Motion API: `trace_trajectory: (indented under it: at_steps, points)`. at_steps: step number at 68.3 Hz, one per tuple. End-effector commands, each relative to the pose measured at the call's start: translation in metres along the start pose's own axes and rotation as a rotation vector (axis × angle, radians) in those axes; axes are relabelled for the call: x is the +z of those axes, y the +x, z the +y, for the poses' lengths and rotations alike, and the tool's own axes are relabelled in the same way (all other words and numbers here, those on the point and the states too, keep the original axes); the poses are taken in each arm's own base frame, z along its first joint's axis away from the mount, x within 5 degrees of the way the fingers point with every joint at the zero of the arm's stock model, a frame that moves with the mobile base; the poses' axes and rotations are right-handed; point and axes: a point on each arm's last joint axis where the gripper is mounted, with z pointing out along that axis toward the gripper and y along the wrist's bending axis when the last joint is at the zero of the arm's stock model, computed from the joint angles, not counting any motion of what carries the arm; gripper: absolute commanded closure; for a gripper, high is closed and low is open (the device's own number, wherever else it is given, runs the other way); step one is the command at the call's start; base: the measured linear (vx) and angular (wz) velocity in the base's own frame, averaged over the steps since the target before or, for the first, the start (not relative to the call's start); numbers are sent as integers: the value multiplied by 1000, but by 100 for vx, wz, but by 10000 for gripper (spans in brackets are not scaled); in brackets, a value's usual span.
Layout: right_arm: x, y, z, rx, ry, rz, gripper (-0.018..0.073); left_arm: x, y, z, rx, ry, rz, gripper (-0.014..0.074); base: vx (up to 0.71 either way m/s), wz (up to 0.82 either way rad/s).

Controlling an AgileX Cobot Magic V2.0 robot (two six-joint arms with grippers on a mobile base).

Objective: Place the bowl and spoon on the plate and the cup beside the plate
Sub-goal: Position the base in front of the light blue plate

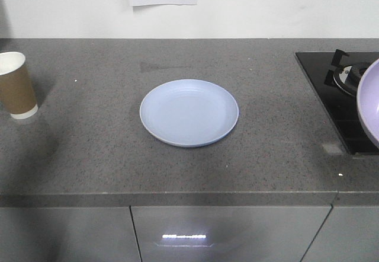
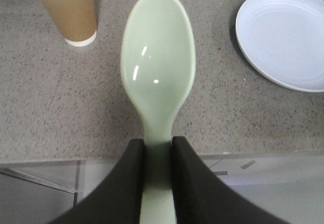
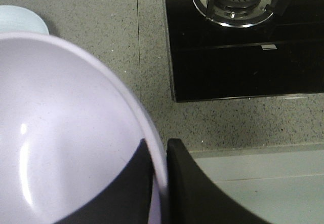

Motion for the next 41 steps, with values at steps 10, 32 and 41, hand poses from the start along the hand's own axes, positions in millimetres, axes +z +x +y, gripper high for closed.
trace_trajectory:
  at_steps: [10,32,41]
  points:
    - [-9,-10,-1,-5,7,-96,565,-8,-8,-2,-5,23,-87,603,13,-4]
    - [-9,-10,-1,-5,7,-96,565,-8,-8,-2,-5,23,-87,603,11,-3]
    - [-9,-10,-1,-5,7,-96,565,-8,-8,-2,-5,23,-87,603,10,-2]
